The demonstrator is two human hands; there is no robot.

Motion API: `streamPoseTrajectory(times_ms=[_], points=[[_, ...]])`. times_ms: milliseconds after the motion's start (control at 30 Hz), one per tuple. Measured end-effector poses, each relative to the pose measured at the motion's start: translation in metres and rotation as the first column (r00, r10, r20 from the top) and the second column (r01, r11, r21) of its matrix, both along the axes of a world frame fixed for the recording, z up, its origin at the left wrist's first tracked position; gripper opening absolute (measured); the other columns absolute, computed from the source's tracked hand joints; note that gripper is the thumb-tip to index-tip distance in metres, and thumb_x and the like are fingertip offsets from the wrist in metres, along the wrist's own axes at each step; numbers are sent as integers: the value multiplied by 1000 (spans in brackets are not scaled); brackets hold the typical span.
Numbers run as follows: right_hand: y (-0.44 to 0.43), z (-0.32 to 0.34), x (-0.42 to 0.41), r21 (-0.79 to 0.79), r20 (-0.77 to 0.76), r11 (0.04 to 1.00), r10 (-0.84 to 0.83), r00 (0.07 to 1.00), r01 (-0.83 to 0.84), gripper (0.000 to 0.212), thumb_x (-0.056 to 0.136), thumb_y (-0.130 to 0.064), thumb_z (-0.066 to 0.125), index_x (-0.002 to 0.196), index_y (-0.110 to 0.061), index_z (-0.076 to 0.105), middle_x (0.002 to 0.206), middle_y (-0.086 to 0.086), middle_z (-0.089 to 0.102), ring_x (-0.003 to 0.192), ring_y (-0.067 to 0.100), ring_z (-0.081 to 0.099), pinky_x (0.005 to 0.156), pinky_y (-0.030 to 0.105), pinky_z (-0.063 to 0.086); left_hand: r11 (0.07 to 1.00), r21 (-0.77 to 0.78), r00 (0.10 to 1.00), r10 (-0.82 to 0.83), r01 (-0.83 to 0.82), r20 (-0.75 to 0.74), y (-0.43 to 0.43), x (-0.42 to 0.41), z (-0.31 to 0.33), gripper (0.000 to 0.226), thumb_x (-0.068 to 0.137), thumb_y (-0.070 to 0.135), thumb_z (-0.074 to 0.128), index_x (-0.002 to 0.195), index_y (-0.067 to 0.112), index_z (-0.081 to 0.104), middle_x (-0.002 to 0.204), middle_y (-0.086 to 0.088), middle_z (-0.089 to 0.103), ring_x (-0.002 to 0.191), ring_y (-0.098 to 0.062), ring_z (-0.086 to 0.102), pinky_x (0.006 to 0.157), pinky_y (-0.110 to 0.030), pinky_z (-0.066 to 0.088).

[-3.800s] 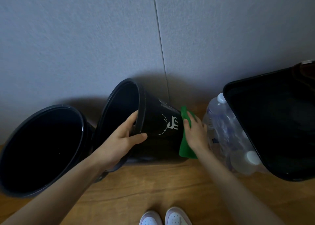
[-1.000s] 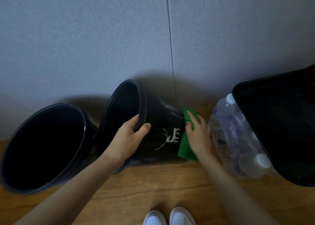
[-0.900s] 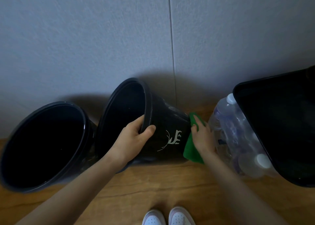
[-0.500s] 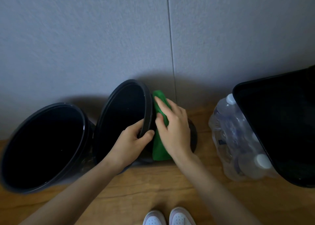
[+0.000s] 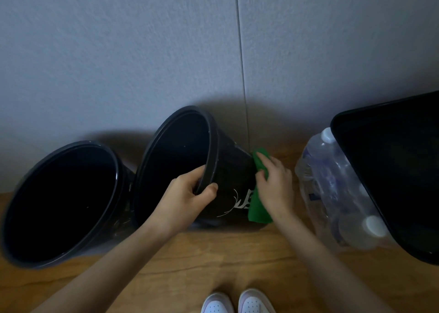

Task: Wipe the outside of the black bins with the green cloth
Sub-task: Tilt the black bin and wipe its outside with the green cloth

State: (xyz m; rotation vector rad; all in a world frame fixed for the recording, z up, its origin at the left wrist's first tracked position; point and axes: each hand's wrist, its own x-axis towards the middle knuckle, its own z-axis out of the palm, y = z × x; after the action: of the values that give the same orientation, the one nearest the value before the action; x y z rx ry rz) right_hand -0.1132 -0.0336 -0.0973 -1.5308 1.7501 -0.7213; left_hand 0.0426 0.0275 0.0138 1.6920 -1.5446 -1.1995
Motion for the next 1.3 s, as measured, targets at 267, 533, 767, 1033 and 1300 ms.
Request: streamPoseTrajectory(times_ms=[267, 533, 767, 1033, 1300], points=[[14, 84, 38, -337, 230, 934, 208, 951, -123, 42, 93, -21, 49, 133, -33, 47, 139, -13, 44, 124, 10, 34, 84, 14, 30, 997, -44, 998, 64, -64, 19, -1, -4, -6, 13, 81, 20, 50, 82, 19, 63, 66, -24, 53, 60, -22, 45, 57, -45, 42], [-25, 16, 1, -10, -71, 998, 64, 995, -65, 40, 96, -25, 43, 133, -38, 45, 144, -7, 38, 127, 22, 34, 85, 35, 41, 973, -10, 968, 228, -231, -105, 5, 11, -3, 28, 93, 3, 46, 94, 24, 64, 88, -2, 71, 84, -2, 67, 64, -8, 50], [-35, -2, -20, 84, -155, 995, -47, 987, 60, 39, 94, -19, 43, 132, -30, 49, 142, -2, 43, 123, 30, 38, 91, 40, 38, 981, -23, 981, 190, -191, -45, 5, 14, -7, 21, 93, 4, 47, 91, 15, 65, 94, -23, 66, 90, -29, 62, 78, -33, 54], [6, 78, 49, -326, 18, 912, 268, 963, -248, 43, 92, -27, 49, 134, -34, 47, 142, -11, 42, 123, 16, 36, 91, 26, 34, 984, -89, 982, 165, -156, 97, 5, 16, -12, 25, 75, 37, 51, 80, 13, 58, 69, -25, 57, 64, -21, 49, 62, -47, 47], [-8, 4, -12, -54, -39, 995, 77, 996, -79, 45, 94, -21, 47, 135, -40, 42, 146, -8, 37, 131, 20, 32, 92, 31, 36, 988, -38, 987, 151, -148, 63, 7, 22, -10, 18, 93, 10, 49, 92, 20, 64, 89, -18, 66, 87, -31, 63, 84, -50, 52]])
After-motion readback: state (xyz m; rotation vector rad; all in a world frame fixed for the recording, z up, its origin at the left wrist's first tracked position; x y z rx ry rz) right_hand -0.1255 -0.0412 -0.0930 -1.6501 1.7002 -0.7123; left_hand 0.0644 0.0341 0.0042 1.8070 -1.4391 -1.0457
